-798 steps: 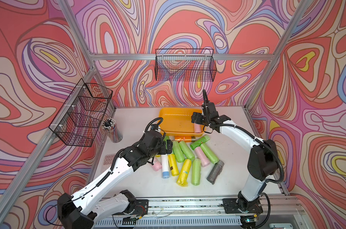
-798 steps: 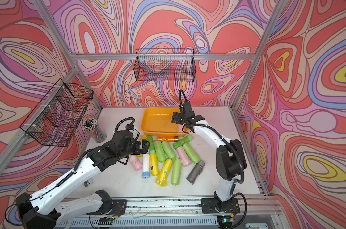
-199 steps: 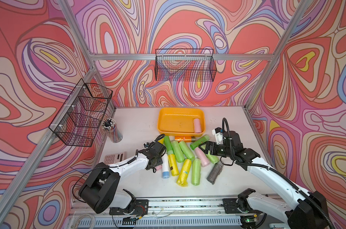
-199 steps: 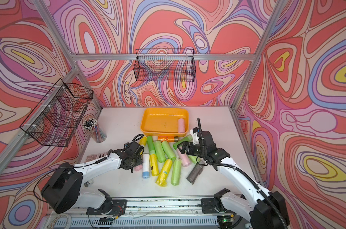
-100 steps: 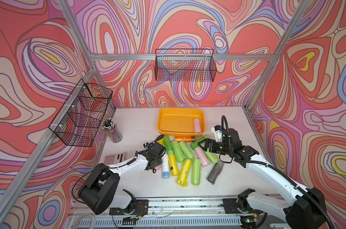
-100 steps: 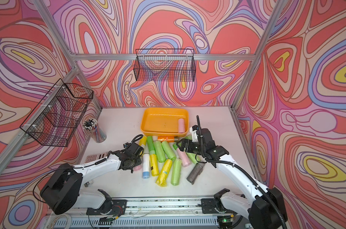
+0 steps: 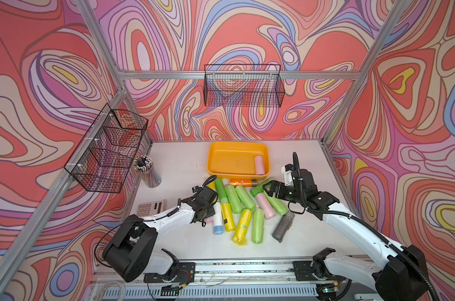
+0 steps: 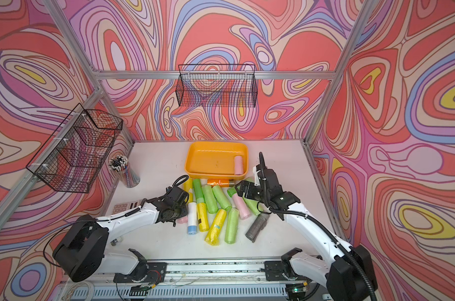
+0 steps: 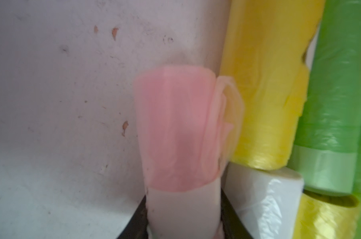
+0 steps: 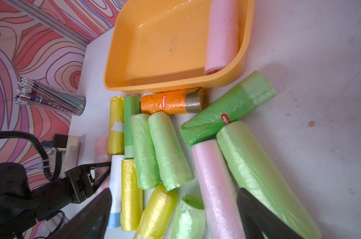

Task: Put the roll of trash bags into the storage box
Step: Pick up the roll of trash bags from the center of the board.

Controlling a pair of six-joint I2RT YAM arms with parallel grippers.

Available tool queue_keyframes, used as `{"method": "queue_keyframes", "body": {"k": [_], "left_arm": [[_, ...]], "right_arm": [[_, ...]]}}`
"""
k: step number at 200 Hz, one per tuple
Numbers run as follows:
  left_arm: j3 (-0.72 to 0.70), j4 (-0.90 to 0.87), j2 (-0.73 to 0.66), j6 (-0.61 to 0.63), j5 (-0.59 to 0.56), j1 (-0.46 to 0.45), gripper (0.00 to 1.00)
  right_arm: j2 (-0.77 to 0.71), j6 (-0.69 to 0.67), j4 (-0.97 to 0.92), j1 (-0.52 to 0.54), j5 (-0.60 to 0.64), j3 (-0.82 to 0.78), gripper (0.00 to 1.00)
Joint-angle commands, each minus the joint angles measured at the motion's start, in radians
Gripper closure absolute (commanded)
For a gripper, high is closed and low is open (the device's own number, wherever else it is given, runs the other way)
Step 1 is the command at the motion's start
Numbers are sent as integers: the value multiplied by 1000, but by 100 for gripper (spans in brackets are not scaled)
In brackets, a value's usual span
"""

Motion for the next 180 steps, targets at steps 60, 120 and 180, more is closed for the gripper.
{"method": "queue_keyframes", "body": {"k": [60, 120, 180], "left_arm": [[76, -58, -116, 88, 92, 3, 96], [169, -122, -166, 99, 100, -15, 96], [278, -219, -174, 99, 39, -72, 99]], "right_arm": [[76, 105, 152, 7, -1, -53, 4], [92, 137, 225, 7, -48, -70, 4], [51, 129, 253, 6, -72, -118, 4]]}}
